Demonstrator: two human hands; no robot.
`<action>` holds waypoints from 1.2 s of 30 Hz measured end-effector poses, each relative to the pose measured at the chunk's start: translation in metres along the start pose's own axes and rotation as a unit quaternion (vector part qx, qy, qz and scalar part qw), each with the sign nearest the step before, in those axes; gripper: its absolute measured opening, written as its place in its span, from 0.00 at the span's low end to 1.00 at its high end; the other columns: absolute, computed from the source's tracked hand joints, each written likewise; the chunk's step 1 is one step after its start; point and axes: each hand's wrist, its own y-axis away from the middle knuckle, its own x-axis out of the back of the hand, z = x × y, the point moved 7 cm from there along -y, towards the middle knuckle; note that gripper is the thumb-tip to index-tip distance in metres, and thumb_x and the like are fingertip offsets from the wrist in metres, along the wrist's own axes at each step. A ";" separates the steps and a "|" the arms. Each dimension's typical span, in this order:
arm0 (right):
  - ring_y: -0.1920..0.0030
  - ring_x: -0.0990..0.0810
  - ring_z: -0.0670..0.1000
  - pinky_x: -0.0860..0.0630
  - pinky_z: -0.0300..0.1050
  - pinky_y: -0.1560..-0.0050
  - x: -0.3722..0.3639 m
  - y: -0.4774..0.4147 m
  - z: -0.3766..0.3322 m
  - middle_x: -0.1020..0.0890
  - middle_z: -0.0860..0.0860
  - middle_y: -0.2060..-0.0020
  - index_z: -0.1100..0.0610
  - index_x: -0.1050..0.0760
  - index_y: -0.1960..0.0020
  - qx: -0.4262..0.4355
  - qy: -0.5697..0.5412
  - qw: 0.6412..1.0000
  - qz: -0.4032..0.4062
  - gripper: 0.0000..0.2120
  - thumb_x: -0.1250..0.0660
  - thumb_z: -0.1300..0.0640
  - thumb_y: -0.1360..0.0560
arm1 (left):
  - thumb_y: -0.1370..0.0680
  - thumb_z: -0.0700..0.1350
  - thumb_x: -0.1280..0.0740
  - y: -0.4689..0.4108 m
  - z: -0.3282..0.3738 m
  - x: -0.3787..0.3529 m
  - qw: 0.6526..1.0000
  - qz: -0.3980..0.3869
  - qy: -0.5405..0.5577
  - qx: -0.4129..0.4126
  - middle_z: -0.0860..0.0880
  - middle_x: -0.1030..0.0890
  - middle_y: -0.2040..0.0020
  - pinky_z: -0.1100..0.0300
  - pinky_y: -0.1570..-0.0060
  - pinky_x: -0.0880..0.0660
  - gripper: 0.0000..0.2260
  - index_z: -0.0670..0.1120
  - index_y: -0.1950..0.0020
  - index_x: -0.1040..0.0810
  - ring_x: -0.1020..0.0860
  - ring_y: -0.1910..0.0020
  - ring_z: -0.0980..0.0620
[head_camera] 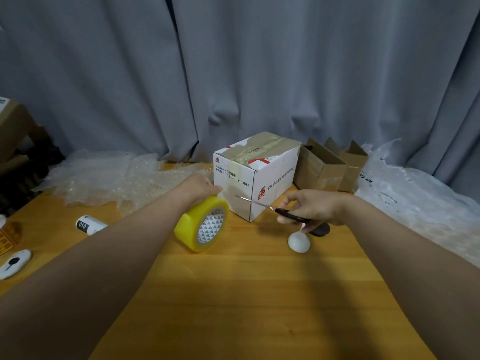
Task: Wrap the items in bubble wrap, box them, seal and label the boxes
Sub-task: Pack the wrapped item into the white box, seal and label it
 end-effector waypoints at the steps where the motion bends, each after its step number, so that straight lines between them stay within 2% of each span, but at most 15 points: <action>1: 0.65 0.24 0.45 0.22 0.45 0.55 -0.004 0.000 0.000 0.23 0.46 0.70 0.53 0.27 0.44 0.001 -0.028 1.000 -0.010 0.16 0.26 0.53 0.28 | 0.22 0.51 0.35 0.001 0.002 0.000 1.000 0.001 -0.005 -0.003 0.46 0.23 0.61 0.62 0.68 0.32 0.13 0.42 0.59 0.22 0.27 0.66 0.52; 2: 0.65 0.24 0.44 0.24 0.43 0.57 -0.007 -0.001 0.000 0.23 0.46 0.70 0.53 0.27 0.45 -0.001 -0.049 0.999 -0.020 0.16 0.26 0.52 0.29 | 0.21 0.51 0.35 0.001 0.005 0.000 1.000 0.002 -0.009 -0.010 0.44 0.21 0.57 0.62 0.66 0.33 0.14 0.39 0.51 0.20 0.23 0.61 0.50; 4: 0.62 0.24 0.46 0.25 0.43 0.57 -0.013 -0.003 -0.003 0.24 0.48 0.67 0.53 0.28 0.44 -0.009 -0.070 0.997 -0.036 0.18 0.28 0.46 0.28 | 0.21 0.49 0.36 0.003 0.009 0.000 1.000 0.006 -0.008 -0.021 0.40 0.20 0.44 0.63 0.60 0.34 0.18 0.36 0.39 0.24 0.22 0.46 0.45; 6: 0.58 0.25 0.48 0.25 0.44 0.55 -0.016 -0.004 -0.006 0.24 0.50 0.65 0.52 0.28 0.44 -0.021 -0.058 0.997 -0.048 0.25 0.33 0.35 0.31 | 0.21 0.47 0.36 0.003 0.010 -0.001 1.000 0.006 -0.002 -0.026 0.39 0.22 0.41 0.62 0.58 0.35 0.18 0.36 0.36 0.26 0.24 0.43 0.43; 8: 0.56 0.25 0.50 0.26 0.46 0.54 -0.019 -0.008 -0.011 0.25 0.51 0.64 0.51 0.27 0.45 -0.029 -0.035 0.997 -0.061 0.31 0.37 0.29 0.36 | 0.21 0.47 0.36 0.001 0.008 -0.002 1.000 -0.001 0.002 -0.022 0.39 0.22 0.41 0.62 0.58 0.35 0.17 0.36 0.38 0.25 0.23 0.49 0.45; 10: 0.57 0.25 0.51 0.28 0.45 0.55 -0.020 -0.012 -0.018 0.25 0.53 0.63 0.53 0.26 0.44 -0.031 -0.016 0.997 -0.068 0.35 0.38 0.27 0.38 | 0.21 0.49 0.35 -0.001 0.004 -0.002 1.000 -0.004 0.000 -0.012 0.40 0.21 0.43 0.63 0.62 0.34 0.17 0.37 0.40 0.24 0.27 0.58 0.50; 13: 0.57 0.26 0.52 0.29 0.42 0.60 -0.024 -0.022 -0.030 0.25 0.54 0.64 0.53 0.26 0.47 -0.029 -0.002 0.996 -0.084 0.34 0.39 0.27 0.37 | 0.22 0.51 0.35 -0.005 -0.001 -0.003 1.000 -0.005 0.005 0.002 0.42 0.21 0.46 0.62 0.66 0.35 0.16 0.39 0.43 0.23 0.29 0.60 0.53; 15: 0.58 0.25 0.51 0.29 0.43 0.58 -0.025 -0.028 -0.037 0.25 0.53 0.65 0.54 0.26 0.49 -0.030 0.012 0.995 -0.089 0.34 0.39 0.26 0.39 | 0.22 0.51 0.35 -0.006 -0.002 -0.003 1.000 -0.010 0.009 0.004 0.45 0.23 0.52 0.63 0.67 0.35 0.15 0.41 0.44 0.23 0.29 0.61 0.54; 19: 0.59 0.24 0.50 0.29 0.44 0.56 -0.022 -0.039 -0.042 0.24 0.51 0.67 0.58 0.27 0.40 -0.031 0.026 0.997 -0.072 0.43 0.40 0.25 0.40 | 0.22 0.52 0.34 -0.009 -0.005 -0.003 1.000 -0.013 0.011 0.006 0.47 0.25 0.55 0.66 0.70 0.36 0.11 0.44 0.54 0.25 0.30 0.65 0.55; 23: 0.64 0.24 0.49 0.30 0.41 0.60 -0.016 -0.043 -0.043 0.24 0.51 0.69 0.58 0.23 0.43 0.003 0.042 0.998 -0.042 0.40 0.38 0.27 0.39 | 0.23 0.52 0.33 -0.013 -0.007 -0.005 0.999 -0.017 0.027 0.009 0.48 0.24 0.59 0.65 0.68 0.33 0.12 0.43 0.55 0.24 0.28 0.66 0.55; 25: 0.66 0.26 0.49 0.32 0.42 0.63 -0.012 -0.044 -0.043 0.24 0.51 0.70 0.61 0.22 0.46 0.027 0.031 0.999 -0.016 0.39 0.34 0.29 0.41 | 0.23 0.51 0.33 -0.013 -0.007 -0.006 0.999 -0.019 0.032 0.007 0.49 0.25 0.61 0.66 0.69 0.33 0.10 0.44 0.52 0.24 0.29 0.67 0.56; 29: 0.72 0.29 0.48 0.33 0.40 0.67 -0.008 -0.045 -0.043 0.26 0.51 0.75 0.59 0.20 0.58 0.070 -0.001 0.997 0.028 0.27 0.30 0.34 0.38 | 0.24 0.51 0.32 -0.014 -0.007 -0.007 0.999 -0.016 0.031 0.012 0.48 0.24 0.56 0.62 0.68 0.33 0.13 0.41 0.48 0.22 0.27 0.64 0.55; 31: 0.73 0.30 0.48 0.34 0.40 0.68 -0.012 -0.048 -0.039 0.26 0.52 0.74 0.60 0.19 0.58 0.060 0.017 0.997 0.039 0.28 0.28 0.35 0.39 | 0.25 0.50 0.30 -0.015 -0.008 -0.007 0.999 -0.012 0.036 0.014 0.48 0.23 0.56 0.62 0.67 0.32 0.11 0.42 0.51 0.22 0.27 0.64 0.55; 34: 0.69 0.26 0.48 0.29 0.39 0.64 -0.026 -0.053 -0.026 0.23 0.52 0.69 0.60 0.19 0.53 0.026 0.106 0.993 0.035 0.27 0.25 0.37 0.37 | 0.25 0.50 0.31 -0.013 -0.010 -0.006 0.999 -0.011 0.034 0.005 0.46 0.20 0.55 0.60 0.63 0.29 0.12 0.41 0.52 0.21 0.24 0.61 0.52; 36: 0.57 0.23 0.49 0.27 0.41 0.55 -0.037 -0.055 -0.020 0.21 0.50 0.59 0.56 0.21 0.50 0.019 0.205 0.978 0.036 0.21 0.26 0.41 0.32 | 0.24 0.50 0.32 -0.011 -0.013 -0.006 0.998 -0.005 0.055 -0.008 0.44 0.19 0.53 0.60 0.60 0.28 0.14 0.39 0.50 0.20 0.23 0.58 0.50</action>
